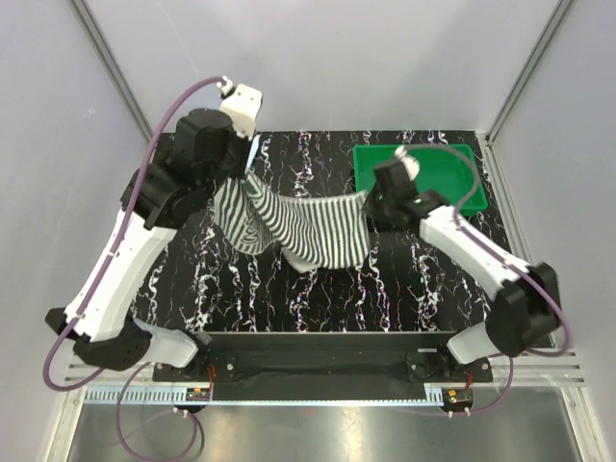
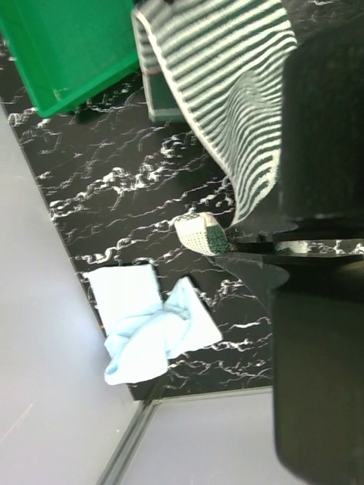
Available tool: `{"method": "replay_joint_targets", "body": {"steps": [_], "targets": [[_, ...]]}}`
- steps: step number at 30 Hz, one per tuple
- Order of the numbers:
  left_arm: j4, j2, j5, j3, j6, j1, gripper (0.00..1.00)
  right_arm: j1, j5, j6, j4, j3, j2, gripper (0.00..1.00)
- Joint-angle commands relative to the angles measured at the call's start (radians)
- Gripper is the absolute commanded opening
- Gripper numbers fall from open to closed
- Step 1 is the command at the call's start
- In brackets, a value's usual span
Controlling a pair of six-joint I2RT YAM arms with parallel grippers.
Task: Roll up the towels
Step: Flatten the towel
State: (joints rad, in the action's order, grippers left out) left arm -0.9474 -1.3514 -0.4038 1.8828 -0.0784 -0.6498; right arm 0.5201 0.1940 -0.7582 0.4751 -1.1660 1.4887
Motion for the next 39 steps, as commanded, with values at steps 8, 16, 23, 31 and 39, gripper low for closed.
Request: {"method": "replay_joint_targets", "body": {"steps": [8,16,23,31,39], "targets": [[0.182,0.21,-0.052,-0.168,-0.011,0.007,0.0,-0.019,0.078,0.051,0.226,-0.053,-0.359,0.0],[0.357,0.515,-0.059,-0.769,0.077,0.01,0.02,0.188,0.142,-0.257,0.258,0.353,-0.56,0.63],[0.342,0.571,-0.081,-0.889,0.121,0.01,0.04,0.189,0.341,-0.254,0.428,0.226,-0.584,1.0],[0.369,0.595,-0.073,-0.947,0.132,0.01,0.04,0.092,0.342,-0.193,0.404,0.172,-0.435,0.98],[0.397,0.6,-0.07,-0.996,0.16,0.01,0.04,-0.084,0.133,-0.053,0.162,0.23,-0.273,0.83]]}}
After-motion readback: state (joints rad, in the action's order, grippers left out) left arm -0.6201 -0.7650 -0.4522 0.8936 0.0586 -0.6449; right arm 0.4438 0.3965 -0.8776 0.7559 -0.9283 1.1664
